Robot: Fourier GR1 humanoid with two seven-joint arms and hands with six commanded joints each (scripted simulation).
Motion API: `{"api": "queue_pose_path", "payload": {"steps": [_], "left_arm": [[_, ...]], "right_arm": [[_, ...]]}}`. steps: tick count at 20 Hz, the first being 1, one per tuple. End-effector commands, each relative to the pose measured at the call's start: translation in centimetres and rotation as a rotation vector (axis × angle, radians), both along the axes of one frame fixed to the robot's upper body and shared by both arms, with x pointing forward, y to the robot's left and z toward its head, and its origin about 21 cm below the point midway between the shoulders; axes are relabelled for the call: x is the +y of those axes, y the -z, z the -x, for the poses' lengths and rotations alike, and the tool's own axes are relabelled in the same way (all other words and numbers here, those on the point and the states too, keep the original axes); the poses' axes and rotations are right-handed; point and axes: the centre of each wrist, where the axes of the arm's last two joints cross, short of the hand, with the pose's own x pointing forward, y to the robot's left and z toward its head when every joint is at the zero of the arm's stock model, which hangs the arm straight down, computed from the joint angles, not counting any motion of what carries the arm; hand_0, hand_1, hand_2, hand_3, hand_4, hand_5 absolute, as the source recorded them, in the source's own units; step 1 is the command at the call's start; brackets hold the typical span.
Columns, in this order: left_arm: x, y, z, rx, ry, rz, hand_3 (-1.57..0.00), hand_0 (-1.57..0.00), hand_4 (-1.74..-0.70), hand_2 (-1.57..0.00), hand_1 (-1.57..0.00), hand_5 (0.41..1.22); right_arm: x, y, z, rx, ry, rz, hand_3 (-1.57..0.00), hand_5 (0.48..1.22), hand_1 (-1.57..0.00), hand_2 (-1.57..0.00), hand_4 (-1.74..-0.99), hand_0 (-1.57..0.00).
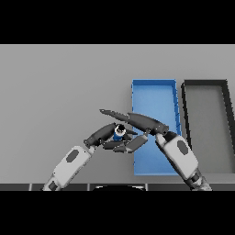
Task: Pick up the blue pipe and place it into the blue bin.
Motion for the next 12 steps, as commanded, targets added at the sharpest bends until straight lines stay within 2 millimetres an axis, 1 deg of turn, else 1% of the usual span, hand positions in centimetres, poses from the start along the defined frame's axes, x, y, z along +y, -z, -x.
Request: {"api": "queue_pose_path", "payload": {"steps": [1,2,3,4,5,6,7,8,9,10,11,12], "left_arm": [[-0.1,-0.1,-0.1,0.007,-0.001,-0.003,-1.45,-1.57,-1.72,-1.57,-1.57,1.221],[0.1,-0.1,-0.1,0.010,0.008,0.003,-1.47,-1.57,-1.72,-1.57,-1.57,1.221],[0.1,-0.2,-0.4,0.014,0.017,0.008,-1.40,-1.57,-1.72,-1.57,-1.57,1.221],[-0.3,-0.4,-0.3,-0.036,0.022,0.009,-1.15,-1.50,-1.63,-1.37,-1.39,1.221],[-0.3,-0.3,-0.2,-0.048,0.005,-0.083,-0.92,-1.24,-1.61,-1.09,-1.12,1.221],[-0.2,-0.3,-0.2,-0.076,-0.015,-0.147,-0.74,-0.99,-1.59,-0.87,-0.90,1.221],[-0.1,-0.4,0.0,-0.100,-0.018,-0.121,-0.67,-0.88,-1.61,-0.80,-0.83,1.221],[-0.2,0.0,-0.2,-0.105,-0.018,-0.112,-0.66,-0.89,-1.64,-0.85,-0.87,1.221],[-0.2,-0.2,0.1,-0.093,-0.024,-0.067,-0.62,-1.03,-1.66,-0.99,-1.01,1.192],[-0.1,-0.5,0.1,-0.072,-0.024,-0.008,-0.57,-1.14,-1.67,-1.11,-1.12,1.198],[-0.3,-0.7,-0.1,-0.050,-0.028,0.012,-0.52,-1.22,-1.69,-1.20,-1.21,1.203],[-0.2,-0.5,0.0,-0.031,-0.019,0.031,-0.53,-1.29,-1.70,-1.27,-1.28,1.206]], "right_arm": [[0.3,0.1,-0.3,0.003,-0.017,-0.003,0.00,0.512,-0.01,-0.04,-1.231,0.00],[0.5,0.2,-0.6,0.006,-0.032,0.005,-0.01,0.516,-0.04,-0.07,-1.241,-0.01],[1.1,0.0,-0.6,0.009,-0.052,0.001,-0.04,0.519,-0.08,-0.11,-1.268,-0.05],[1.5,0.1,-0.7,0.008,-0.067,0.016,-0.11,0.523,-0.17,-0.19,-1.308,-0.14],[1.7,0.0,-0.9,0.007,-0.071,0.030,-0.23,0.528,-0.31,-0.33,-1.352,-0.28],[2.1,0.0,-1.0,0.008,-0.087,0.039,-0.37,0.538,-0.50,-0.50,-1.390,-0.48],[2.1,0.1,-1.0,0.011,-0.100,0.032,-0.56,0.551,-0.71,-0.71,-1.453,-0.70],[2.3,0.3,-1.0,0.021,-0.113,0.031,-0.70,0.573,-0.89,-0.89,-1.503,-0.87],[2.5,0.3,-0.9,0.044,-0.130,0.020,-0.83,0.604,-1.02,-1.02,-1.541,-1.01],[2.6,0.4,-0.7,0.068,-0.133,0.008,-0.98,0.650,-1.13,-1.13,-1.513,-1.12],[2.6,0.2,-1.0,0.080,-0.121,0.000,-1.10,0.706,-1.22,-1.22,-1.492,-1.21],[2.6,0.7,-0.7,0.079,-0.119,-0.031,-1.19,0.809,-1.29,-1.29,-1.475,-1.28]]}}
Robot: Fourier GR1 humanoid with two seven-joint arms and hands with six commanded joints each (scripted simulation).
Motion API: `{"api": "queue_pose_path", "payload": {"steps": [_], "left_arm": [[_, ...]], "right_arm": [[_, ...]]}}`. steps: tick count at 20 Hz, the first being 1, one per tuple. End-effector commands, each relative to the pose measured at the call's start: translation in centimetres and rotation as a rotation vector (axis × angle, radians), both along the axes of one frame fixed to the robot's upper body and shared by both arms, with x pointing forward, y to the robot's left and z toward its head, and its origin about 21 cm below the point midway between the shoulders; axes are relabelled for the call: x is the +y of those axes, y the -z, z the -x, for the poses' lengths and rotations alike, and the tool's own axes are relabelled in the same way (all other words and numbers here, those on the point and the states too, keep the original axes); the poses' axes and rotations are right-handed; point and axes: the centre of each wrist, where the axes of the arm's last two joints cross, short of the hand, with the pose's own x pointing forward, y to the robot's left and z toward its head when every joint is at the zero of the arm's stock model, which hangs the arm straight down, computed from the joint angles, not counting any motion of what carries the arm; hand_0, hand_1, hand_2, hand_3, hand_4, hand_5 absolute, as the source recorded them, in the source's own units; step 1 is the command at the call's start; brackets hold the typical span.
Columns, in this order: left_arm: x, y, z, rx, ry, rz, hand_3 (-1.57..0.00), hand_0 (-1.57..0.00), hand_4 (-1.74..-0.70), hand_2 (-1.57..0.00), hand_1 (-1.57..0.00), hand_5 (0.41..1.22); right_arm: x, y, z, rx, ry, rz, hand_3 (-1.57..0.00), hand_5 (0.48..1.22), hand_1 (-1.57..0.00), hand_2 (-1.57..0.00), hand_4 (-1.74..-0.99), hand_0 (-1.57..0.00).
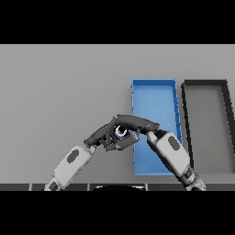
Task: Pick up the blue pipe and place it into the blue bin.
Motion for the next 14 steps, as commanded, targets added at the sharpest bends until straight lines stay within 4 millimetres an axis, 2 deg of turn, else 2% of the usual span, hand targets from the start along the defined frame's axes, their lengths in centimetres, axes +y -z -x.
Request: {"api": "queue_pose_path", "payload": {"steps": [1,4,6,8,9,10,12,14], "left_arm": [[0.0,0.2,0.0,0.004,-0.001,0.015,-0.53,-1.35,-1.71,-1.33,-1.34,1.209],[0.3,0.1,-0.3,-0.017,-0.001,0.000,-0.59,-1.46,-1.72,-1.45,-1.45,1.215],[0.1,0.1,-0.1,-0.022,-0.003,-0.042,-0.53,-1.50,-1.73,-1.49,-1.45,1.217],[0.2,0.1,0.1,-0.036,0.009,-0.041,-0.51,-1.50,-1.73,-1.52,-1.36,1.219],[0.5,0.0,-0.2,-0.042,0.016,-0.051,-0.53,-1.43,-1.64,-1.35,-1.22,1.219],[0.4,-0.1,-0.2,-0.041,0.028,-0.073,-0.52,-1.41,-1.54,-1.24,-1.19,1.219],[0.6,0.0,-0.4,-0.042,0.055,-0.107,-0.33,-0.98,-1.34,-0.82,-0.80,1.220],[0.7,-0.1,-0.8,-0.057,0.091,-0.109,-0.21,-0.63,-1.18,-0.52,-0.51,1.213]], "right_arm": [[0.2,-0.2,0.0,-0.002,0.011,-0.001,-1.27,0.891,-1.35,-1.35,-1.464,-1.34],[0.3,-0.2,0.2,-0.079,0.010,-0.007,-1.42,1.052,-1.46,-1.46,-1.459,-1.45],[0.2,0.3,0.3,-0.092,0.004,-0.013,-1.47,1.113,-1.50,-1.50,-1.469,-1.50],[0.7,0.1,0.7,-0.066,-0.007,-0.023,-1.51,1.152,-1.52,-1.52,-1.473,-1.52],[0.7,0.1,0.7,-0.058,-0.010,-0.036,-1.52,1.166,-1.53,-1.53,-1.474,-1.53],[0.9,0.1,0.9,-0.059,-0.009,-0.036,-1.53,1.177,-1.54,-1.54,-1.477,-1.54],[0.5,0.2,0.9,-0.078,-0.007,-0.040,-1.54,1.193,-1.55,-1.55,-1.480,-1.55],[0.6,-0.3,1.0,-0.076,-0.003,-0.030,-1.55,1.203,-1.56,-1.56,-1.481,-1.56]]}}
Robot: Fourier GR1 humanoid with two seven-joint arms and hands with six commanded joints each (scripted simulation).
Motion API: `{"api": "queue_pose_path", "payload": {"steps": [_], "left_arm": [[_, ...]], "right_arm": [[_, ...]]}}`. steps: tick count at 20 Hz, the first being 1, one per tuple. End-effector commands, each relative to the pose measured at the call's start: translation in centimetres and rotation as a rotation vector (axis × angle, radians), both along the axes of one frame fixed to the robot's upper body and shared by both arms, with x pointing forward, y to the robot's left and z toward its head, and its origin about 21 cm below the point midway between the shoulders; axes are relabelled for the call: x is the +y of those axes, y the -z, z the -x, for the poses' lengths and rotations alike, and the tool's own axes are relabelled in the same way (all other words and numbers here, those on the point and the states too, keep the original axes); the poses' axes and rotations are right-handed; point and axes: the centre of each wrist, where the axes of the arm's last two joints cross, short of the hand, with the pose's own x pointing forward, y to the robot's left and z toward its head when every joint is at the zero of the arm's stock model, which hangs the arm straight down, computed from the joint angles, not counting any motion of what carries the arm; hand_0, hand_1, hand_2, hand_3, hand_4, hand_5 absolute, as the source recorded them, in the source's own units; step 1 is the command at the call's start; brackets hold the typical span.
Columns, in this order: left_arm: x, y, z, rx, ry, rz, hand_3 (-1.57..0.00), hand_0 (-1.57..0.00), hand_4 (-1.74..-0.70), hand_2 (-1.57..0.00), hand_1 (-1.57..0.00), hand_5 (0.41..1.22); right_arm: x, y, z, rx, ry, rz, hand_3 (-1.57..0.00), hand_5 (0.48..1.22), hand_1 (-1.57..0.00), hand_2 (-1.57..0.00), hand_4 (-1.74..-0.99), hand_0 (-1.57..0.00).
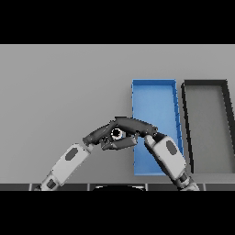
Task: Pick up the blue pipe and place it into the blue bin.
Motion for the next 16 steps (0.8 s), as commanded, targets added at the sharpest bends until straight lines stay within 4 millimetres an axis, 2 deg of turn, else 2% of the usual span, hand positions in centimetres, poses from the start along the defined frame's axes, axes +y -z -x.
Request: {"api": "queue_pose_path", "payload": {"steps": [1,4,6,8,12,16], "left_arm": [[0.42,0.26,0.13,-0.003,-0.008,-0.020,-0.17,-0.50,-1.11,-0.42,-0.41,1.184],[0.48,0.15,0.14,-0.035,-0.026,-0.053,-0.09,-0.26,-0.95,-0.21,-0.21,0.964],[0.28,0.25,0.24,-0.017,-0.057,-0.085,-0.05,-0.16,-0.88,-0.14,-0.13,0.842],[0.47,0.41,-0.16,-0.024,-0.078,-0.102,-0.03,-0.10,-0.84,-0.09,-0.09,0.754],[0.62,0.48,-0.12,0.011,-0.094,-0.080,-0.01,-0.04,-0.84,-0.04,-0.03,0.636],[0.66,0.70,0.36,0.093,-0.136,-0.127,-0.01,-0.02,-0.88,-0.01,-0.01,0.605]], "right_arm": [[-0.12,0.20,-0.13,0.006,0.000,-0.008,-1.56,1.206,-1.56,-1.56,-1.482,-1.56],[-0.18,0.35,-0.01,0.009,-0.001,-0.041,-1.56,1.214,-1.57,-1.57,-1.484,-1.57],[0.00,0.18,0.40,0.004,-0.015,-0.051,-1.57,1.216,-1.57,-1.57,-1.484,-1.57],[0.23,-0.06,0.61,-0.001,-0.008,-0.060,-1.57,1.218,-1.57,-1.57,-1.485,-1.57],[0.14,-0.05,0.48,0.002,0.011,-0.068,-1.57,1.220,-1.57,-1.57,-1.487,-1.57],[-0.02,-0.31,0.27,0.042,0.015,-0.100,-1.57,1.220,-1.57,-1.57,-1.492,-1.57]]}}
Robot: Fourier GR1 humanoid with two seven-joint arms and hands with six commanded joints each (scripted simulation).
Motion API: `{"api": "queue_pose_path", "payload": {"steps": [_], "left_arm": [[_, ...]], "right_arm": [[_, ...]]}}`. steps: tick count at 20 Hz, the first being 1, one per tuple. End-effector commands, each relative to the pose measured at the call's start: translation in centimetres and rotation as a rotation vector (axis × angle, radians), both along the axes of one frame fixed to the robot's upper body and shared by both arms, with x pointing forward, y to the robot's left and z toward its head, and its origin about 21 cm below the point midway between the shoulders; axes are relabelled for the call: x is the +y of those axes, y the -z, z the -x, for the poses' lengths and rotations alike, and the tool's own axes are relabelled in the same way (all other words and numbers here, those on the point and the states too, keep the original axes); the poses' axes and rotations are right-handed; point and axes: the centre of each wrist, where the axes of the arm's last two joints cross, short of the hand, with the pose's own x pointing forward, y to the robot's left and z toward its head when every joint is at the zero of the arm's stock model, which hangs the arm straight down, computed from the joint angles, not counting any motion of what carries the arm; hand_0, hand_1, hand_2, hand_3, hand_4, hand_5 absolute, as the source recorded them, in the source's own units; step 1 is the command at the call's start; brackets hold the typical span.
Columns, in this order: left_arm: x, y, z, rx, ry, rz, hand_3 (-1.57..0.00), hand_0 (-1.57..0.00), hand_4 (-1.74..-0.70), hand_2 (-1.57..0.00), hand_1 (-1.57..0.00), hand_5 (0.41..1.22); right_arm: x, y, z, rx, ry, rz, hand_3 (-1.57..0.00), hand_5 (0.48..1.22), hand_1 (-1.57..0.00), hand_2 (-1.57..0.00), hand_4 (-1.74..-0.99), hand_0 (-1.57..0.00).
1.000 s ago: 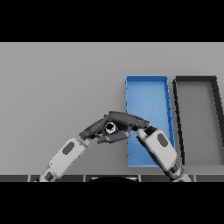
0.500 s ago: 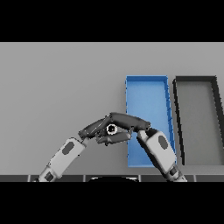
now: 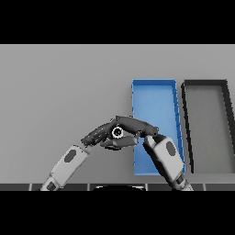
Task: Pick up the blue pipe and place it into the blue bin.
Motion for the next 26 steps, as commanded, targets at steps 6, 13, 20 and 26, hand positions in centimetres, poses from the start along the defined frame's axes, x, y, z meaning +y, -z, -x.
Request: {"api": "queue_pose_path", "payload": {"steps": [6,13,20,26], "left_arm": [[0.4,0.1,0.5,-0.009,-0.001,-0.021,0.00,0.00,-0.87,0.00,0.00,0.529],[0.6,-0.2,0.4,-0.012,0.002,-0.017,0.00,0.00,-0.87,0.00,0.00,0.486],[0.8,-0.1,0.5,-0.007,-0.010,-0.036,0.00,0.00,-0.84,0.00,0.00,0.481],[1.2,-0.2,0.3,-0.015,-0.038,-0.061,0.00,0.00,-0.83,0.00,0.00,0.463]], "right_arm": [[-0.4,-3.3,-0.9,0.235,-0.064,-0.110,-1.57,1.221,-1.57,-1.57,-1.494,-1.57],[-1.5,-11.7,-2.6,0.073,-0.041,-0.186,-1.57,1.221,-1.57,-1.57,-1.495,-1.57],[-5.4,-14.6,-7.9,0.046,0.312,-0.228,-1.57,1.221,-1.57,-1.57,-1.498,-1.57],[-11.7,-9.3,-12.1,0.243,0.620,-0.145,-1.57,1.221,-1.57,-1.57,-1.499,-1.57]]}}
